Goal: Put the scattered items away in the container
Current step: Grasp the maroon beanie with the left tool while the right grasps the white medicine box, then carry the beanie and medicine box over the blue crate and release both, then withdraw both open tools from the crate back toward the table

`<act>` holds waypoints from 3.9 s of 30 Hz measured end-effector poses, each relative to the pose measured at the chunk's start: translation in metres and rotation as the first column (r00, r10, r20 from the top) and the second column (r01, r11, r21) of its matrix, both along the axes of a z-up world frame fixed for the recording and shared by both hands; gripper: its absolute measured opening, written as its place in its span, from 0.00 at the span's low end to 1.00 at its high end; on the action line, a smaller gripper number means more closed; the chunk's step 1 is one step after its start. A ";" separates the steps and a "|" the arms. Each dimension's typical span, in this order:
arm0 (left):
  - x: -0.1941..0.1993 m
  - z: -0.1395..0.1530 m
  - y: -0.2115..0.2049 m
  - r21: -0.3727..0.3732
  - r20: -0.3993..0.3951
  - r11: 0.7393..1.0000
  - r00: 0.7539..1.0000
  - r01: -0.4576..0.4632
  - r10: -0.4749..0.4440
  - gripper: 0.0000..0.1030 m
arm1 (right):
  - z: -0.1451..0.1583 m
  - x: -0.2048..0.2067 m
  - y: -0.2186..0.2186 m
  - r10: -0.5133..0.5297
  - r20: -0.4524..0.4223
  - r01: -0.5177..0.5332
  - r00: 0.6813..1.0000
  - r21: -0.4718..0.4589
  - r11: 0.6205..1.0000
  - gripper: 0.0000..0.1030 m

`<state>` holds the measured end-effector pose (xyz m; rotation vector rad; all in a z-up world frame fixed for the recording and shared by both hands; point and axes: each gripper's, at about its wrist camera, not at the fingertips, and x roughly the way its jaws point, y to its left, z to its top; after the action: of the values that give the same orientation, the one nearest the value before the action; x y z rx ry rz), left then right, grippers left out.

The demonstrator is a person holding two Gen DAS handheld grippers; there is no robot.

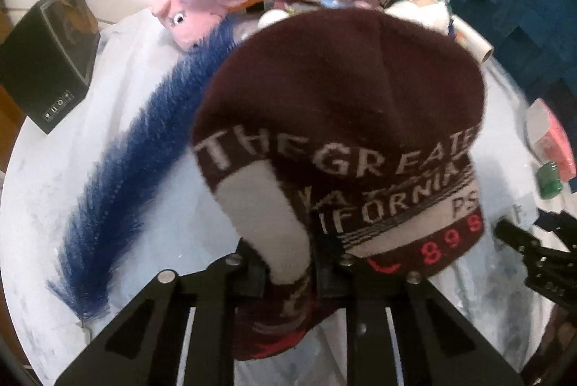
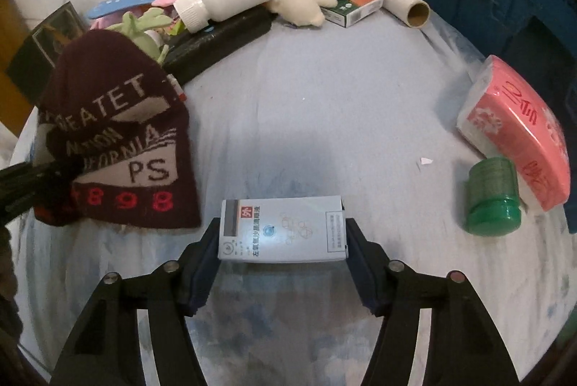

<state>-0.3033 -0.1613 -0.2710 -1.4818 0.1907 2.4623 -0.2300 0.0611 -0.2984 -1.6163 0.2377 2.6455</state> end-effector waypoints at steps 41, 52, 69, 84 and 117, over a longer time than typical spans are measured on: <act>0.007 0.250 0.085 0.086 -0.431 0.988 0.899 0.132 -0.082 0.13 | 0.270 0.013 0.046 0.037 -0.427 0.009 0.904 0.105 0.994 0.62; -0.020 0.332 0.242 0.072 -0.549 0.995 0.835 0.075 -0.023 0.13 | 0.363 0.023 0.194 0.060 -0.568 0.035 0.821 0.155 0.987 0.62; 0.005 0.403 0.518 0.095 -0.539 0.966 0.828 0.241 -0.153 0.13 | 0.416 0.038 0.446 -0.048 -0.580 0.191 0.813 0.187 0.964 0.62; 0.043 0.347 0.530 0.030 -0.451 0.963 0.863 0.268 -0.226 0.91 | 0.399 0.060 0.471 -0.073 -0.621 0.202 0.780 0.140 0.969 0.99; 0.134 0.287 0.348 0.072 -0.452 0.980 0.882 0.186 -0.135 0.95 | 0.332 0.124 0.370 -0.185 -0.569 0.251 0.801 0.039 0.967 1.00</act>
<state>-0.1696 0.1866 0.0158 -0.7990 0.2439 2.5864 -0.1055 0.4313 0.0337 -0.6805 0.2610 2.8083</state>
